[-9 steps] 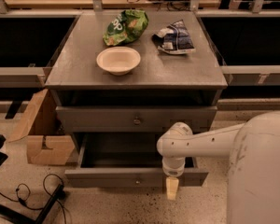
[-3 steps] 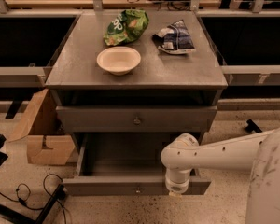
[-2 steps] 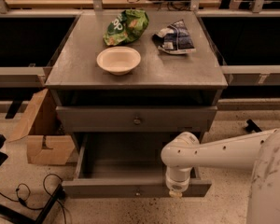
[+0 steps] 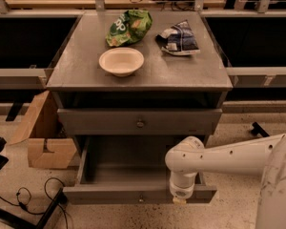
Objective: Open middle drawer
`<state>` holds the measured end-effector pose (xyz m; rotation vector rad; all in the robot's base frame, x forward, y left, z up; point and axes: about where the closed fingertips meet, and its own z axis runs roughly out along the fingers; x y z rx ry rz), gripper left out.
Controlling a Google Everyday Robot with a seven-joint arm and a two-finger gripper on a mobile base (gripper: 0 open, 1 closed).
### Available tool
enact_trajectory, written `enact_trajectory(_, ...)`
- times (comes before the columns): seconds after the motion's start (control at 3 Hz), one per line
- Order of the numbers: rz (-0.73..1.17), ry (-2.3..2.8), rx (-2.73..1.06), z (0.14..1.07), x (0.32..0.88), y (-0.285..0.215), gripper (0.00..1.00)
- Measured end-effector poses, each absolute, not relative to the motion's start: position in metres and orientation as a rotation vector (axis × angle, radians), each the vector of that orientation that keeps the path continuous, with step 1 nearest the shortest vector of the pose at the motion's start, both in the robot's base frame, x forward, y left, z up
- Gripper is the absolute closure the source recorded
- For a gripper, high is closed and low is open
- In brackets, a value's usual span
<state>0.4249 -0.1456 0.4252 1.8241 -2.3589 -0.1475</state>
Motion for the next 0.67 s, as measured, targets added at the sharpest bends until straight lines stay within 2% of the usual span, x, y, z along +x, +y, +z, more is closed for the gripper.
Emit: enact_trajectory(0.67, -0.153, -2.363, 1.819, 0.4276, 0.4296, -0.1450, 1.00)
